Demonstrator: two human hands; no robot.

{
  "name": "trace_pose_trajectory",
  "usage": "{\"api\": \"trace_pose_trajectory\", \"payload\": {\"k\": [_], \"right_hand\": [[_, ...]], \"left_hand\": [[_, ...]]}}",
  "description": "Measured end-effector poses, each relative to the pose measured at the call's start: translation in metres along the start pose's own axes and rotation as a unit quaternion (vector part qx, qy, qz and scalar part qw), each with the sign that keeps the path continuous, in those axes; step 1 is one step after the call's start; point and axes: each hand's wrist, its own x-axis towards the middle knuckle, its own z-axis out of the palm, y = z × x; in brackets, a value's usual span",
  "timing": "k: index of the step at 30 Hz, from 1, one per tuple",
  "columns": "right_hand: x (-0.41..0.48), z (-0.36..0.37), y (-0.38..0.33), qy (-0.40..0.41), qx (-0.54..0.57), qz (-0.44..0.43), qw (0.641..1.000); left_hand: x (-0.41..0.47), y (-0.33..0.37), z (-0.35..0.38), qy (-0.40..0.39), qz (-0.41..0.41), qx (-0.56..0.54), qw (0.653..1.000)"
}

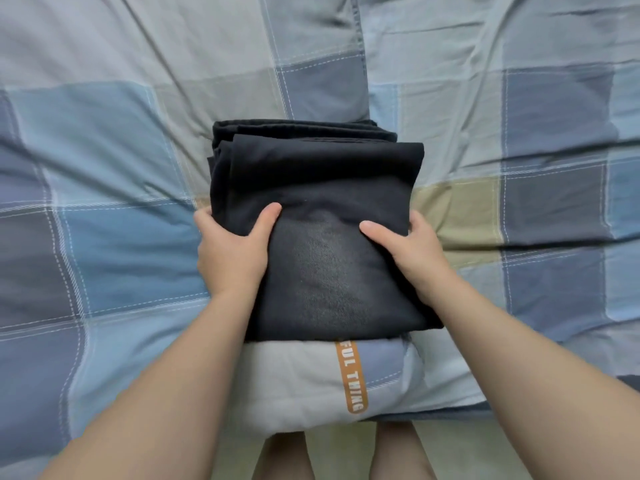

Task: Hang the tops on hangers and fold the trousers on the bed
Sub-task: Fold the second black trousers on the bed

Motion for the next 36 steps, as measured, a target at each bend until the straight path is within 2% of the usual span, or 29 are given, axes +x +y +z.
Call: {"api": "trace_pose_trajectory", "payload": {"k": [3, 7, 9, 11, 13, 15, 18, 23, 26, 29, 36], "right_hand": [[-0.007, -0.013, -0.001, -0.073, 0.026, 0.060, 0.995], [-0.033, -0.028, -0.013, -0.107, 0.004, 0.107, 0.988], [-0.054, -0.038, -0.024, -0.098, 0.001, 0.116, 0.988], [-0.081, -0.048, -0.033, -0.090, 0.003, 0.127, 0.988], [-0.115, -0.059, -0.038, -0.082, 0.012, 0.160, 0.984], [-0.158, -0.066, -0.042, -0.071, 0.033, 0.198, 0.977], [-0.228, -0.071, -0.043, -0.050, 0.072, 0.199, 0.976], [-0.351, -0.079, -0.022, 0.018, 0.140, 0.151, 0.978], [-0.421, -0.088, -0.004, 0.071, 0.195, 0.117, 0.971], [-0.484, -0.099, 0.013, 0.124, 0.258, 0.092, 0.954], [-0.605, -0.138, 0.049, 0.232, 0.389, 0.021, 0.891]], "left_hand": [[0.018, 0.007, -0.020, -0.110, -0.023, -0.017, 0.994], [0.026, 0.028, -0.048, -0.286, -0.065, -0.052, 0.955], [0.021, 0.035, -0.064, -0.380, -0.113, -0.046, 0.917], [0.006, 0.038, -0.083, -0.472, -0.167, -0.046, 0.864], [-0.013, 0.037, -0.105, -0.523, -0.197, -0.061, 0.827], [-0.038, 0.036, -0.130, -0.542, -0.206, -0.067, 0.812], [-0.082, 0.036, -0.172, -0.554, -0.180, -0.059, 0.810], [-0.158, 0.042, -0.226, -0.548, -0.072, -0.045, 0.832], [-0.205, 0.048, -0.246, -0.557, -0.008, -0.032, 0.830], [-0.250, 0.060, -0.258, -0.581, 0.043, -0.012, 0.813], [-0.365, 0.109, -0.255, -0.642, 0.195, 0.038, 0.740]]}}
